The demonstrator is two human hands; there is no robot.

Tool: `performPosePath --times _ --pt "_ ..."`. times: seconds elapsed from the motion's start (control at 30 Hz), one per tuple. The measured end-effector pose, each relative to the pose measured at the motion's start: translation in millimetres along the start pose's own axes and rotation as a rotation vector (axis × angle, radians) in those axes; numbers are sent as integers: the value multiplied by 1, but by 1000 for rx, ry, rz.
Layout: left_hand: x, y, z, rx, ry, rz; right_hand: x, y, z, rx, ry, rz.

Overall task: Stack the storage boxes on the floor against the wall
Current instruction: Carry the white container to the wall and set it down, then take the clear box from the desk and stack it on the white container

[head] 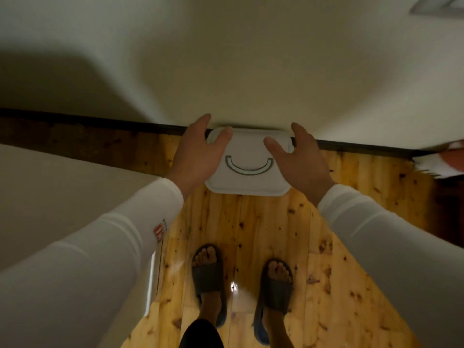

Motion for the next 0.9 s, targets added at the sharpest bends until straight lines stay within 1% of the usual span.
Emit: performPosePath --times 0.1,0.2,0.43,0.53,0.6,0.73,0.9 --pt "19 20 -21 -18 44 39 6 -35 -12 32 -4 11" --pt "42 42 -45 -78 65 101 16 -68 -28 65 11 7" --pt "90 95 -99 -215 79 263 51 -132 -66 135 44 -39" --pt "107 117 -121 -248 53 304 65 -158 -85 143 57 -81" --pt "122 130 -138 -258 38 339 74 -177 -102 146 60 -88" --pt "160 153 -169 -219 28 376 94 -217 -133 145 56 -105" --pt "206 179 -211 -259 53 407 120 -269 -163 200 81 -158"
Point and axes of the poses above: each hand's wrist, its own z-axis towards the middle knuckle, its own x-axis out of the back of the hand, y = z × x, the point moved 5 cm from there along z, towards the middle knuckle, and after that the axes turned 8 degrees about x, right-handed, at the moved point
